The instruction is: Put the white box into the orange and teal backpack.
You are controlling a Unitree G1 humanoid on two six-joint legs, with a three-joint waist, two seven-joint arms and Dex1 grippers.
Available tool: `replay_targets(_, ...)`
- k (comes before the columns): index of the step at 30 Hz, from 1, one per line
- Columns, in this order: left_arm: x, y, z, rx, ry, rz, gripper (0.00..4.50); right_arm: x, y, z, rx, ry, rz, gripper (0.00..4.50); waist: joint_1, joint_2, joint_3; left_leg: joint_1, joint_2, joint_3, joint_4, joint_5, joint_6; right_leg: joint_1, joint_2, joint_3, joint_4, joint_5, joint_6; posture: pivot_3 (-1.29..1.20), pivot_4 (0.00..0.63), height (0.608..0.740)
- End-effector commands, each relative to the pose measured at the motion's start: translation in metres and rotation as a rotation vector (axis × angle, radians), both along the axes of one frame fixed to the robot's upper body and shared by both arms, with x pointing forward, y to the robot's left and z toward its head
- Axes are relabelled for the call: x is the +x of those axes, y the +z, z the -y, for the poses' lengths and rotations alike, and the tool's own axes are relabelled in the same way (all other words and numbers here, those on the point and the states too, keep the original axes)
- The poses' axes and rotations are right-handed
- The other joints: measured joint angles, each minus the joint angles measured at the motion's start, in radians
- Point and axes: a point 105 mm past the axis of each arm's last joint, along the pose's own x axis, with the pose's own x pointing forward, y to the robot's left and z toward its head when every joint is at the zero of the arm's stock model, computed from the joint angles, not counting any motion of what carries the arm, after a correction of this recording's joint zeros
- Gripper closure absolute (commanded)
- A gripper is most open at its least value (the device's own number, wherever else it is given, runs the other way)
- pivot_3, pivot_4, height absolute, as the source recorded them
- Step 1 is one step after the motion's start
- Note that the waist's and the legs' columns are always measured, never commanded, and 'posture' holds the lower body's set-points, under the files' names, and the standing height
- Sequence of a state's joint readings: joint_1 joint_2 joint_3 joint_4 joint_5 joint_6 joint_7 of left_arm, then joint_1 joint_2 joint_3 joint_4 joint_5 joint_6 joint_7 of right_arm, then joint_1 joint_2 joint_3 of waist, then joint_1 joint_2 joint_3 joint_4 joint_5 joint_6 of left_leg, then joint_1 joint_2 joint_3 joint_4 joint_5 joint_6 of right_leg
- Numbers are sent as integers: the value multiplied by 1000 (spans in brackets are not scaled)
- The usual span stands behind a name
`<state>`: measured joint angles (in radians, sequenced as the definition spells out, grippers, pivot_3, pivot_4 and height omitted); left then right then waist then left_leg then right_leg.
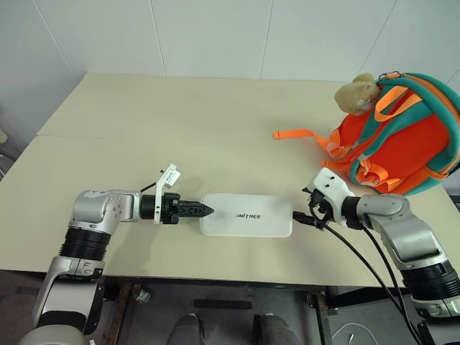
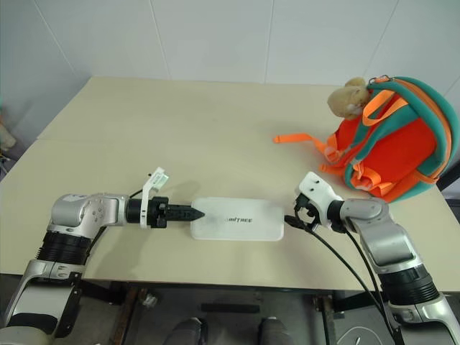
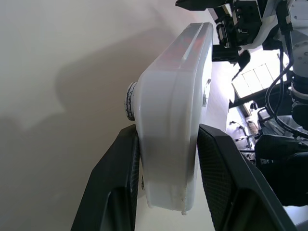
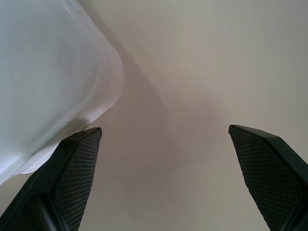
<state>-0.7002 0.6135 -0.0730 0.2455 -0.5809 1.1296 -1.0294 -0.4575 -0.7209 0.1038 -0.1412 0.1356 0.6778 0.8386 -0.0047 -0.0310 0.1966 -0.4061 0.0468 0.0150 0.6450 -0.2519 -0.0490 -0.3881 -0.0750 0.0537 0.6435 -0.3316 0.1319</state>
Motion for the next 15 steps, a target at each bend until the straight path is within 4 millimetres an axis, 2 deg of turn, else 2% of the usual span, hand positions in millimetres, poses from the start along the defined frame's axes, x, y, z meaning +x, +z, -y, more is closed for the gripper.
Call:
replay_targets(1,4,-10,4,95,12,25,3059,-8,16,-24,48,100,57,0,0,0,0,0,0,0,0,0,0,0,0,0,0,0,0,0,150,740)
replay_targets(3,5,-6,2,81,19,39,3059,-8,17,-21,47,88,60,0,0,0,0,0,0,0,0,0,0,0,0,0,0,0,0,0,150,740)
replay_targets(7,14,21,-1,-49,64,79,3059,-5,24,-10,75,28,81,0,0,0,0,0,0,0,0,0,0,0,0,0,0,0,0,0,150,740)
replay_targets(15,8,40,-2,-132,49,87,3222,-5,30,3,112,-39,98,0,-10,0,0,-1,0,1,-5,0,0,-3,0,0,-2,0,0,0,150,740)
